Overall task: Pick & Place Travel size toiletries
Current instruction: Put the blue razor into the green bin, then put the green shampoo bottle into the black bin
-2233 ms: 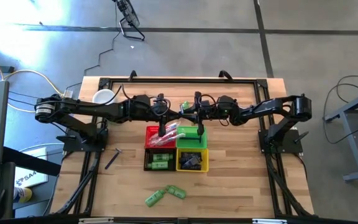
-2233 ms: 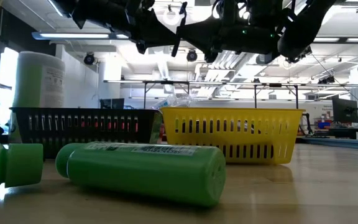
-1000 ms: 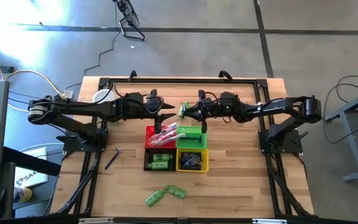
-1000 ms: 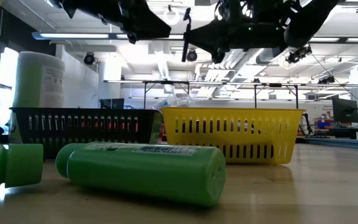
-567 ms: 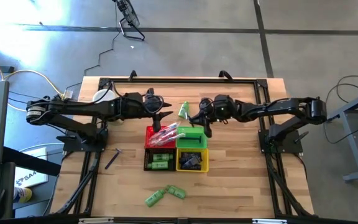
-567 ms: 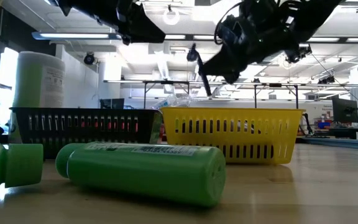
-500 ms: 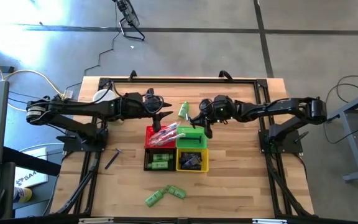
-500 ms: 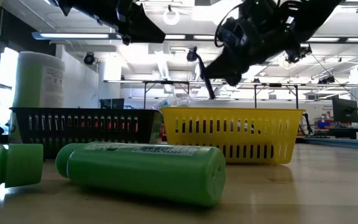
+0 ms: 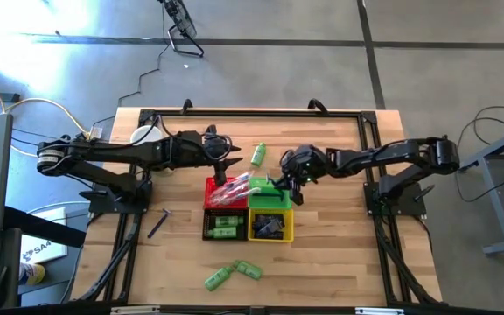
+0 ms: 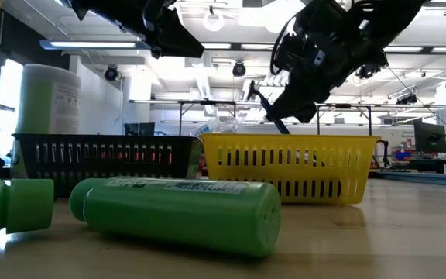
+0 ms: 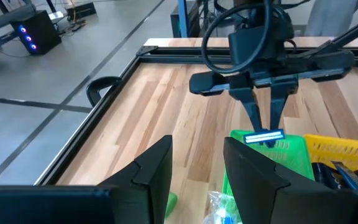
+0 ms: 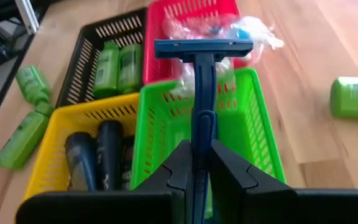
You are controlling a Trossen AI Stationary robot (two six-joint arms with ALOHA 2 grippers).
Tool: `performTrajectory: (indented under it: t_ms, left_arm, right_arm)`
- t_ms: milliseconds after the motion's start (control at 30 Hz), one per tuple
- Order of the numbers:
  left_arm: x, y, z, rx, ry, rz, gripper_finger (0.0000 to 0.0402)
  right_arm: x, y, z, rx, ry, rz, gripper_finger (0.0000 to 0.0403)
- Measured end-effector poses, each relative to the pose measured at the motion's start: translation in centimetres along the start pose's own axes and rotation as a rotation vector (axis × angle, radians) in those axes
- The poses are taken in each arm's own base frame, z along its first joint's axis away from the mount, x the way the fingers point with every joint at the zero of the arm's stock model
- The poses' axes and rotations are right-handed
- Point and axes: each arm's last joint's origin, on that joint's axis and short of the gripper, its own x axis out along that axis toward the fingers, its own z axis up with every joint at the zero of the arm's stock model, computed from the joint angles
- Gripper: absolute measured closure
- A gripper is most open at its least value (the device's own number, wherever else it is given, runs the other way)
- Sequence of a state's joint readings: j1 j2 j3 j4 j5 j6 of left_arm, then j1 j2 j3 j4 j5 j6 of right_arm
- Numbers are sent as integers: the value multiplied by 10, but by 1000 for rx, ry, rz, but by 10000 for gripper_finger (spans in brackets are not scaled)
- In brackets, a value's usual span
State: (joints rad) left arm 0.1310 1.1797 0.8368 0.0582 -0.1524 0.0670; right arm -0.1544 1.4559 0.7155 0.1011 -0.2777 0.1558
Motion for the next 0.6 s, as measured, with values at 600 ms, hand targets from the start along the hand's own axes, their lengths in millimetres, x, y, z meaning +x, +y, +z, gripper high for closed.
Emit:
performTrajectory:
  t_ms: [600]
  left_arm:
    - [0, 0, -3, -17, 35, -3, 261]
  right_arm:
    - [1, 0, -3, -3, 20, -96, 254]
